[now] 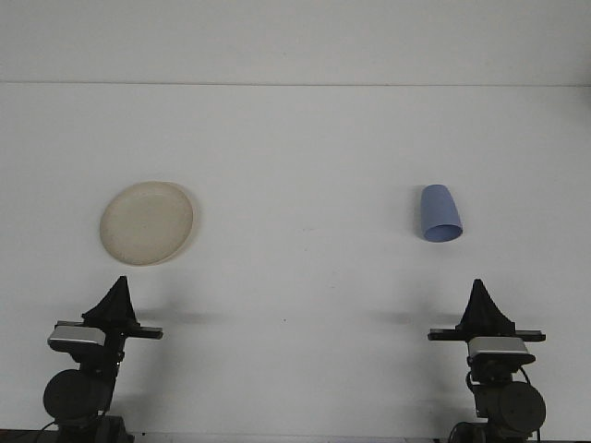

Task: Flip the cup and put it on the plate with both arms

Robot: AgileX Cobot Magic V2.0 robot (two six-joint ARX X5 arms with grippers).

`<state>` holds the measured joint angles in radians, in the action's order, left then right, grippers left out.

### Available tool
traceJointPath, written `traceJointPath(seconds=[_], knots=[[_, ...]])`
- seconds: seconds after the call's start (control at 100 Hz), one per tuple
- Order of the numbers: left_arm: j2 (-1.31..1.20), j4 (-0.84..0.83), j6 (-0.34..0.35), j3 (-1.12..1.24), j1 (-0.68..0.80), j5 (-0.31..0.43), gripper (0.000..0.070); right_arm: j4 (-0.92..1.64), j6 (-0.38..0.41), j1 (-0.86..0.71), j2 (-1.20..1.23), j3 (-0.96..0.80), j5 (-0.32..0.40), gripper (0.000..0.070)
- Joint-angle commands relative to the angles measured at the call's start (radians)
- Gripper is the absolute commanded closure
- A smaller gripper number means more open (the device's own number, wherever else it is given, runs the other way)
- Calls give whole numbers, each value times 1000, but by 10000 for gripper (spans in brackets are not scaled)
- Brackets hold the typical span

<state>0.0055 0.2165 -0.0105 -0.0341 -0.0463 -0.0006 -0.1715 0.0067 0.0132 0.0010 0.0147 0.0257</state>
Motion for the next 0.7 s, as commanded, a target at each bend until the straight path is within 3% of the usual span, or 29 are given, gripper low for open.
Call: traceJointPath(seconds=[0.0, 0.31, 0.69], knots=[[-2, 10, -2, 20, 1, 1, 689, -16, -3, 0, 0, -2, 1, 700], [-2, 10, -2, 20, 1, 1, 689, 11, -3, 0, 0, 66, 2, 700], [-2, 10, -2, 20, 1, 1, 689, 388, -5, 0, 138, 446, 1, 700]])
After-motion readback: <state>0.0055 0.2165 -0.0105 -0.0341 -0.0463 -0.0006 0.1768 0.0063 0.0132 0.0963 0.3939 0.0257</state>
